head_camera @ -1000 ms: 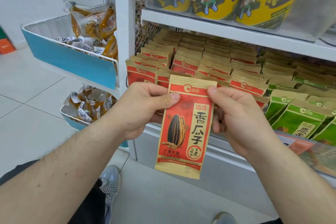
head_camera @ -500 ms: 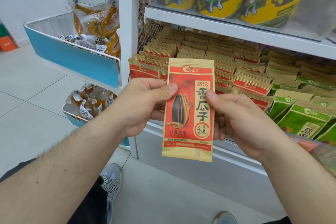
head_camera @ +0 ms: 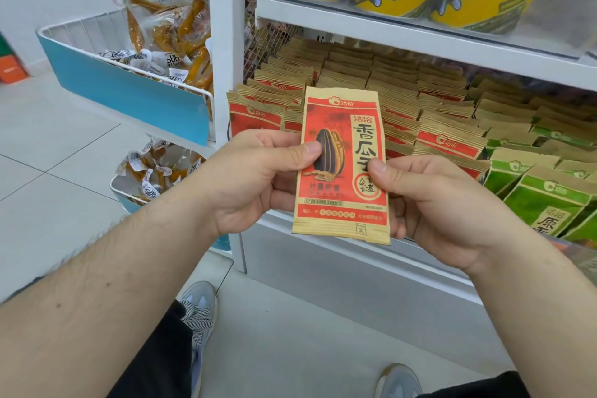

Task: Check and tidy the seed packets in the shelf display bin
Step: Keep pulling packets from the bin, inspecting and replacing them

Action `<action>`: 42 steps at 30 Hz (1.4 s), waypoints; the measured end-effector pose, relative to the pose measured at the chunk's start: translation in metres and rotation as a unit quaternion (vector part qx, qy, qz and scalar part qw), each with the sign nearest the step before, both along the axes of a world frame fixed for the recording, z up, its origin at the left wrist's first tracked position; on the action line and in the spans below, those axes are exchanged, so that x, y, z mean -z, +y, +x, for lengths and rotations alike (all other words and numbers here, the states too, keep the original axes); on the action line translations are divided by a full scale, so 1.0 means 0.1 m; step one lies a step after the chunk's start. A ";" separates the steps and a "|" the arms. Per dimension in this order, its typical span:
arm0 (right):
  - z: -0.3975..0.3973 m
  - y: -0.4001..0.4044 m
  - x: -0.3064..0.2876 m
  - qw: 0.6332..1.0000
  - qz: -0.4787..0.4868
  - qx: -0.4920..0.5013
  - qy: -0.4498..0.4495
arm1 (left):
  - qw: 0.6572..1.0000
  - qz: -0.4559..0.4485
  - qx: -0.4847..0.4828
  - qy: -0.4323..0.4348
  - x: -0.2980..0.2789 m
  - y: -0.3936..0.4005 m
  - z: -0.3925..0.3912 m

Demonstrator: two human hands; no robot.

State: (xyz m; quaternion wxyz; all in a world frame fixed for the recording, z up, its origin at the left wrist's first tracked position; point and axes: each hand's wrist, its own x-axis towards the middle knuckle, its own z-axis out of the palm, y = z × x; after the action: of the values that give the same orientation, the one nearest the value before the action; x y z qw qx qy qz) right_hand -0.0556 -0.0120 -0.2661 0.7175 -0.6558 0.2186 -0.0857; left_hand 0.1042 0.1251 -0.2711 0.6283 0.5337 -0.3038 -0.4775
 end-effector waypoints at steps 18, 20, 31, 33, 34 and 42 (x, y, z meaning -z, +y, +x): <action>-0.07 -0.03 0.01 0.987 -0.066 -0.136 -0.050 | 0.994 -0.088 -0.014 -0.066 0.05 0.02 0.10; -0.06 0.03 0.00 0.988 -0.054 -0.127 -0.066 | 0.993 -0.082 -0.015 -0.079 0.05 0.02 0.08; 0.13 0.48 0.20 0.849 -0.524 0.047 0.051 | 0.961 -0.056 -0.096 -0.252 0.13 -0.03 -0.08; 0.11 0.52 0.21 0.833 -0.548 0.033 0.072 | 0.980 -0.059 -0.055 -0.183 0.13 -0.03 -0.08; 0.10 0.53 0.21 0.824 -0.560 0.032 0.082 | 0.987 -0.060 -0.038 -0.146 0.13 -0.02 -0.09; 0.10 0.46 0.11 0.861 -0.498 0.074 0.070 | 0.998 -0.029 -0.054 0.027 0.19 -0.09 -0.05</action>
State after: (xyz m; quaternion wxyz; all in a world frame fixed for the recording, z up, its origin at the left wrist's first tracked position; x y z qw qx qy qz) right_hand -0.0456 0.0342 -0.2773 0.2698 -0.9119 0.2439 -0.1902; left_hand 0.0992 0.1160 -0.2897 0.6767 0.5176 -0.2712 -0.4479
